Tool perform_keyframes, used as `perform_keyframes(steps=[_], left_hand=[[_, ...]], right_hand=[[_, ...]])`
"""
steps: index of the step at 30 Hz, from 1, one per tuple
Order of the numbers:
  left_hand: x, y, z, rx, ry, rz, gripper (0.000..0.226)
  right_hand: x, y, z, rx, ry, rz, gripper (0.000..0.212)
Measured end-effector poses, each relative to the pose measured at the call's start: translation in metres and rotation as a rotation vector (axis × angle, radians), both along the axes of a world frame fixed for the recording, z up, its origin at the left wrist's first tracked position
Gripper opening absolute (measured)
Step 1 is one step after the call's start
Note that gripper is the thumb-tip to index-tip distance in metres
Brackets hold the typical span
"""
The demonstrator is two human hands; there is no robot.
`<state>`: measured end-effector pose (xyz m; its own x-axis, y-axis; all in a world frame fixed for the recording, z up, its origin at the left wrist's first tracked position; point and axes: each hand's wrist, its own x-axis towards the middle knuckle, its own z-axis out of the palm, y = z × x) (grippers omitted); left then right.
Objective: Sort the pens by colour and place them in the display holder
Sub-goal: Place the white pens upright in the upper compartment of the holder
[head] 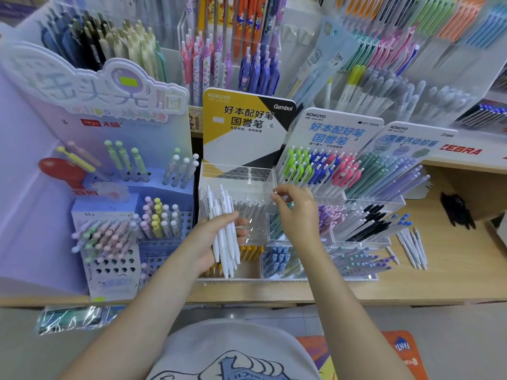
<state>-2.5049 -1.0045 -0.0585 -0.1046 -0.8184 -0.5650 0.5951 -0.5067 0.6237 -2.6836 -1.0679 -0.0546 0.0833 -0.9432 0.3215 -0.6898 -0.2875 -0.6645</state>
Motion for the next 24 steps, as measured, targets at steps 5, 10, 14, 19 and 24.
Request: perform_keyframes(steps=[5, 10, 14, 19, 24], left_hand=[[-0.003, 0.003, 0.000, 0.008, 0.008, 0.008, 0.019], [-0.007, 0.003, 0.000, 0.013, -0.005, 0.000, 0.017], [-0.009, 0.005, 0.002, 0.022, 0.039, -0.018, 0.013], [-0.004, 0.009, 0.002, 0.010, 0.054, -0.108, 0.029], [0.004, 0.010, -0.001, -0.100, -0.082, -0.177, 0.028]], right_hand=[[-0.011, 0.001, -0.003, 0.020, 0.020, -0.027, 0.008], [-0.014, 0.004, -0.020, 0.004, 0.130, 0.027, 0.009], [-0.006, -0.002, -0.033, -0.069, 0.253, -0.031, 0.009], [-0.002, -0.008, -0.034, -0.069, 0.351, -0.081, 0.012], [0.006, 0.007, -0.004, 0.009, 0.041, 0.029, 0.011]])
